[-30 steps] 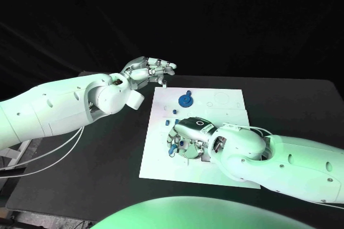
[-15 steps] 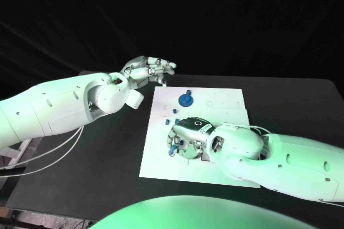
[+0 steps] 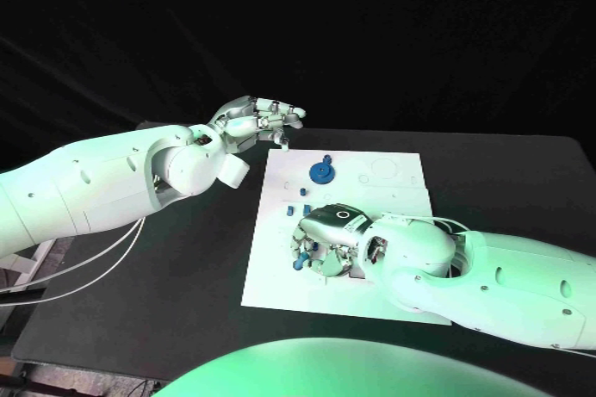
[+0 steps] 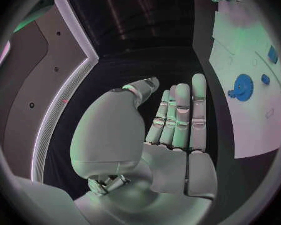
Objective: Assemble the parts on the task board
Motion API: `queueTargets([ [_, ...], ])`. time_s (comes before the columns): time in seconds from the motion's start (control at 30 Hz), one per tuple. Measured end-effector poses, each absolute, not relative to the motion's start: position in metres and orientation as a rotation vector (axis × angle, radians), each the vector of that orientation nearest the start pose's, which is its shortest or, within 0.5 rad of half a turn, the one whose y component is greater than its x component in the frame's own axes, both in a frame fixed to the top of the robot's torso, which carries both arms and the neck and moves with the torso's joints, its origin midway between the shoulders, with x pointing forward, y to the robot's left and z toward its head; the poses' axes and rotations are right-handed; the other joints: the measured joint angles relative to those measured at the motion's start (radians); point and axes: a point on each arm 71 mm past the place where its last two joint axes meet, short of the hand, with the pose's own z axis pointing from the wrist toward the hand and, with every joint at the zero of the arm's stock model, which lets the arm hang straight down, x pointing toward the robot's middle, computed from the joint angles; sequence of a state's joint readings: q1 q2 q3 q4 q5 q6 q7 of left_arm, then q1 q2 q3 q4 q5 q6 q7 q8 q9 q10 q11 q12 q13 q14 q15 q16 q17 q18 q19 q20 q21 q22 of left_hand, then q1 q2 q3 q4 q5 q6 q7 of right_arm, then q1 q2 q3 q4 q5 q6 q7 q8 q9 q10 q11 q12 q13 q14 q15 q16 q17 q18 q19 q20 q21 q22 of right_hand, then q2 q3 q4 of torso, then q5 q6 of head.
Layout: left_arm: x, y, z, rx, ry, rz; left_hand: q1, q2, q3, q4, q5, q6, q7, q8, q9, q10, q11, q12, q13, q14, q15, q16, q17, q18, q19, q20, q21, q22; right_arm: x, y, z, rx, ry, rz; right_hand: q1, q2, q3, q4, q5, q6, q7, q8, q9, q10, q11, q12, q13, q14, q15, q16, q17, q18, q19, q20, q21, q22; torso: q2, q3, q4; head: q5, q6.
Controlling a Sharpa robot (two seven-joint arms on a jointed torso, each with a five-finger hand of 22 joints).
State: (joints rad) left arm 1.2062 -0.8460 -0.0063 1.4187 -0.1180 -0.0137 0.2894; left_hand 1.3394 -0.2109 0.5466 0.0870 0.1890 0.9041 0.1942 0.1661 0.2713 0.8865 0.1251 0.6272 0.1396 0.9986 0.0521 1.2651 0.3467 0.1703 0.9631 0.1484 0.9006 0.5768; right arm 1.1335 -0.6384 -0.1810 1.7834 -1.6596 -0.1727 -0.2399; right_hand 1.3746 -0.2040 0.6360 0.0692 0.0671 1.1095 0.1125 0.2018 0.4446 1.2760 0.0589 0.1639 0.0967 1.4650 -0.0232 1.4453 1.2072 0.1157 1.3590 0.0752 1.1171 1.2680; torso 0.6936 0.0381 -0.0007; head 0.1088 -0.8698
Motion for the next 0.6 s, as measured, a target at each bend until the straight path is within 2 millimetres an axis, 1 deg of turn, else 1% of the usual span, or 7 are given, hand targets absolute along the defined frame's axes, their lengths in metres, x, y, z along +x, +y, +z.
queueTargets([
  [0.33,0.5051,0.2251,-0.1740,-0.971,1.621,-1.649,0.000,0.000,0.000,0.000,0.000,0.000,0.000,0.000,0.001,0.000,0.000,0.000,-0.001,0.000,0.000,0.000,-0.001,0.000,0.000,0.000,0.000,-0.001,0.3611,-0.0407,-0.2334,-0.623,1.812,0.878,-0.001,-0.002,0.000,0.000,0.000,0.000,0.000,0.000,0.001,0.003,-0.002,0.000,0.000,0.000,0.000,0.000,-0.003,0.000,0.000,0.000,-0.004,-0.001,0.000,0.0004,-0.0006,0.002,-0.001],
  [0.43,0.5051,0.2251,-0.1740,-0.971,1.622,-1.649,0.000,0.000,0.000,0.000,0.000,0.000,0.000,0.000,0.001,0.000,0.000,0.000,-0.001,0.000,0.000,0.000,-0.001,0.000,0.000,0.000,0.000,-0.001,0.3611,-0.0390,-0.2337,-0.626,1.813,0.875,-0.003,-0.003,-0.003,-0.003,0.000,0.000,0.000,0.000,0.001,0.004,-0.003,0.000,0.000,0.000,0.000,0.000,-0.007,0.000,-0.004,0.004,-0.010,-0.005,0.000,0.0004,-0.0009,0.002,-0.001],
  [0.47,0.5051,0.2250,-0.1740,-0.971,1.622,-1.649,0.000,0.000,0.000,0.000,0.000,0.000,0.000,0.000,0.001,0.000,0.000,0.000,-0.001,0.000,0.000,0.000,-0.001,0.000,0.000,0.000,0.000,-0.001,0.3612,-0.0385,-0.2339,-0.628,1.814,0.874,-0.012,-0.010,-0.004,-0.001,0.001,-0.001,0.000,0.004,0.001,0.007,-0.004,0.000,0.003,0.000,0.000,-0.002,-0.009,0.000,-0.004,0.004,-0.014,-0.007,0.000,0.0004,-0.0010,0.002,-0.001],
  [0.5,0.5051,0.2250,-0.1740,-0.971,1.623,-1.649,0.000,0.000,0.000,0.000,0.000,0.000,0.000,0.000,0.001,0.000,0.000,0.000,-0.001,0.000,0.000,0.000,-0.001,0.000,0.000,0.000,0.000,-0.001,0.3613,-0.0379,-0.2341,-0.629,1.815,0.872,-0.026,-0.012,-0.007,0.001,0.009,-0.008,0.004,0.004,0.005,0.009,-0.005,0.001,0.005,0.000,0.000,-0.005,-0.012,0.000,-0.007,0.003,-0.018,-0.008,0.000,0.0004,-0.0010,0.002,-0.001],
  [0.53,0.5051,0.2250,-0.1740,-0.971,1.623,-1.649,0.000,0.000,0.000,0.000,0.000,0.000,0.000,0.000,0.001,0.000,0.000,0.000,-0.001,0.000,0.000,0.000,-0.001,0.000,0.000,0.000,0.000,-0.001,0.3614,-0.0374,-0.2342,-0.631,1.816,0.870,-0.032,-0.013,-0.010,0.004,0.016,-0.017,0.006,0.006,0.029,0.011,-0.007,0.002,0.004,0.000,0.000,-0.006,-0.014,0.000,-0.011,0.004,-0.021,-0.009,0.000,0.0004,-0.0010,0.001,-0.001],
  [0.57,0.5051,0.2249,-0.1741,-0.971,1.623,-1.649,0.000,0.000,0.000,0.000,0.000,0.000,0.000,0.000,0.001,0.000,0.000,0.000,-0.001,0.000,0.000,0.000,-0.001,0.000,0.000,0.000,0.000,-0.001,0.3616,-0.0367,-0.2346,-0.633,1.819,0.867,-0.033,-0.014,-0.010,0.004,0.018,-0.022,0.007,0.006,0.043,0.012,-0.009,0.000,0.004,0.000,0.000,-0.006,-0.014,0.000,-0.011,0.004,-0.023,-0.010,0.000,0.0003,-0.0009,0.000,-0.002],
  [0.6,0.5051,0.2248,-0.1741,-0.971,1.623,-1.649,0.000,0.000,0.000,0.000,0.000,0.000,0.000,0.000,0.001,0.000,0.000,0.000,-0.001,0.000,0.000,0.000,-0.001,0.000,0.000,0.000,0.000,-0.001,0.3618,-0.0363,-0.2349,-0.634,1.820,0.865,-0.033,-0.015,-0.014,0.003,0.018,-0.023,0.008,0.005,0.043,0.012,-0.008,-0.003,0.004,0.000,0.000,-0.006,-0.016,0.000,-0.011,0.004,-0.024,-0.011,0.000,0.0002,-0.0008,0.000,-0.002],
])
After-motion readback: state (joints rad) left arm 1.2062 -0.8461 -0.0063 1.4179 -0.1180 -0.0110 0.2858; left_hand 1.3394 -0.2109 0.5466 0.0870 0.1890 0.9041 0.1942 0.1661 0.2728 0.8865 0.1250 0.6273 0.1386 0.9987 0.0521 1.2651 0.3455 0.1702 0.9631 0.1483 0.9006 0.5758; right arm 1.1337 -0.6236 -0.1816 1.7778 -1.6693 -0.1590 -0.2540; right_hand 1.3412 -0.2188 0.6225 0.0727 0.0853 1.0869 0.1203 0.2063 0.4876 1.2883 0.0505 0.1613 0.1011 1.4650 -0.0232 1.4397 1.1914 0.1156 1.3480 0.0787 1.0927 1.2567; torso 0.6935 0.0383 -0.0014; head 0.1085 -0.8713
